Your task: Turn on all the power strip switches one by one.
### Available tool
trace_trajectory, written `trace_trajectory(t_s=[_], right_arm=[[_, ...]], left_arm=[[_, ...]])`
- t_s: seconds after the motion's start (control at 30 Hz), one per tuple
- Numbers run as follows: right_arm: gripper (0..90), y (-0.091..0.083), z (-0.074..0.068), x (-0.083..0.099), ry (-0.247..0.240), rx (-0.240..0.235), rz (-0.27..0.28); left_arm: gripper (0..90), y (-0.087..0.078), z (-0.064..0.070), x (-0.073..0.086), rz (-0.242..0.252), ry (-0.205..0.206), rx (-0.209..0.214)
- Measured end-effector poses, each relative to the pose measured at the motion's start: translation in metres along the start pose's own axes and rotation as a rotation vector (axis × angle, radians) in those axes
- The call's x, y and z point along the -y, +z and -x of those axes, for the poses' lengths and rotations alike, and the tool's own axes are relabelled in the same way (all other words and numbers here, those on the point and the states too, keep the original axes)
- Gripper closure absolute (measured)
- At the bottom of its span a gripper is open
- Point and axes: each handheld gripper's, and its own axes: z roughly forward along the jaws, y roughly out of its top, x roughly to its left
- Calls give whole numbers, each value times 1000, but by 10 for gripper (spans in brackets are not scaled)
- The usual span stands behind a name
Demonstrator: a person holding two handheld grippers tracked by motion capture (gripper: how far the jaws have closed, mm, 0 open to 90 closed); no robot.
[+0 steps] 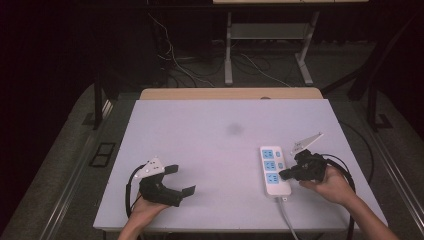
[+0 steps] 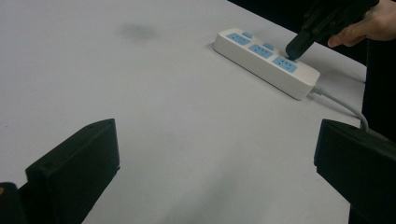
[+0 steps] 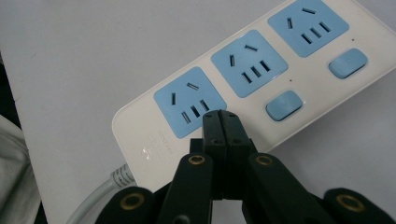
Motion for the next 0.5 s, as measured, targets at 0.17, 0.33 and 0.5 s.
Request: trace_trajectory(t_s=[0.17,0.33,0.5], right_arm=[[900,1,0,0,-10,2,1],[900,0,3,0,9,-17,1],[900,0,5,2,22,-35,18]], left_arm=[[0,0,-1,0,-1,-3,1],[0,0,-1,0,-4,0,1],[0,1,-3,1,-6,-1,2]])
